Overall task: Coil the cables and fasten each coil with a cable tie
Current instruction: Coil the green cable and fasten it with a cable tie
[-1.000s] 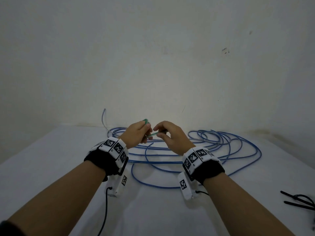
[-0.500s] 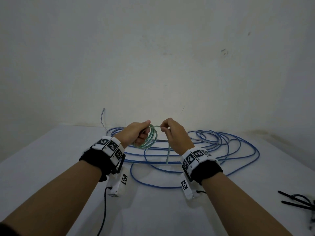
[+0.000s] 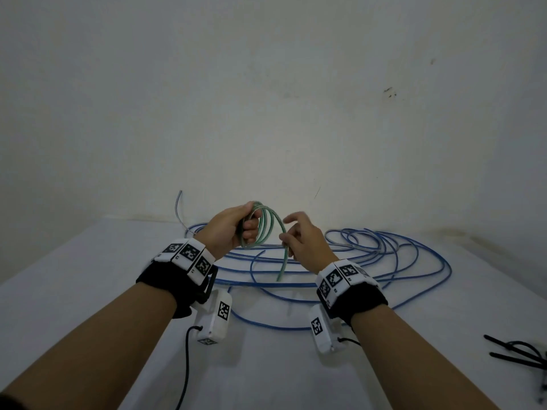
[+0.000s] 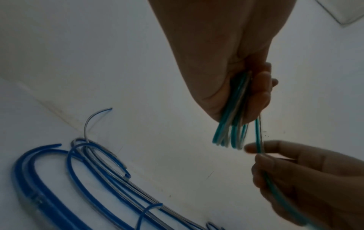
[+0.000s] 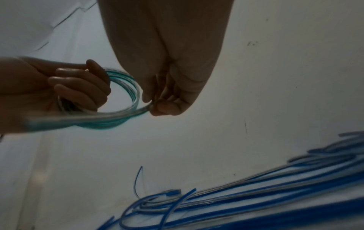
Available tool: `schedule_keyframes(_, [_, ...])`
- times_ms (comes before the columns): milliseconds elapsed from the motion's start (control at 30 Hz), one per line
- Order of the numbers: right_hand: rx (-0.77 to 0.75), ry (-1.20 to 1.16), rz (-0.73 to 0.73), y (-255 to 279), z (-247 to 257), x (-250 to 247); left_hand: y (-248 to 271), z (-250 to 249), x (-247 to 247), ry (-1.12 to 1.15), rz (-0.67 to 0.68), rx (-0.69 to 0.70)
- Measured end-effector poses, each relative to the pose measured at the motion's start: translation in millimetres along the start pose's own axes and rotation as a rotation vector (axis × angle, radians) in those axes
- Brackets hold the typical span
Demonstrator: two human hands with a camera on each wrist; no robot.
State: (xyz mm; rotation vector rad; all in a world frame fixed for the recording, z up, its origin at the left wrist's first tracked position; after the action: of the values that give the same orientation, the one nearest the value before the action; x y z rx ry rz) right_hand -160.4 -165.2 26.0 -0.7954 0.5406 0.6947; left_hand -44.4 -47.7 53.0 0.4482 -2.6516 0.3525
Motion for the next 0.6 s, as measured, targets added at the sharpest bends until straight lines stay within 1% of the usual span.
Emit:
schedule_keyframes(67, [0.04,-0.159,-0.039,2,1,-2,-1,1,1,0.023,-0.014,-0.004])
schedule_keyframes(100, [0.031,-0.204,-0.045,2,1,-3,-2,1,1,0.041,-0.025,-0.002])
schedule_keyframes(233, [-0.037,-0.287,0.028,2,2,-1,-3,-2,-2,0.095,-0.063,0.031])
schedule_keyframes(300, [-0.068,-0.245,0.029,3,2,-1,-4,-3,-4,0.121,-0.07,0.049])
schedule_keyframes(500, [-0.159,-0.06,-0.068,3,6,-1,-4,2,-2,0.18,-0.074,0.091])
schedule_keyframes(600, [-0.242,0.062,-0.064,3,10,1,-3,5,1,0.177,-0.076,0.102])
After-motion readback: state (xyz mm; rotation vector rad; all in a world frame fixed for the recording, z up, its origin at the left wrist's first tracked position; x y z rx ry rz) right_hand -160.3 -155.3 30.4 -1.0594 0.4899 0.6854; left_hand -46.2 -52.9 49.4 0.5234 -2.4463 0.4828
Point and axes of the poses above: each hand's wrist, its own y-axis away from the middle knuckle, its own x-axis out of the palm, z = x × y, the point moved 3 cm from there along -y, towards the middle knuckle, and after that the axes turned 11 degrees about y, right-handed, at the moved point
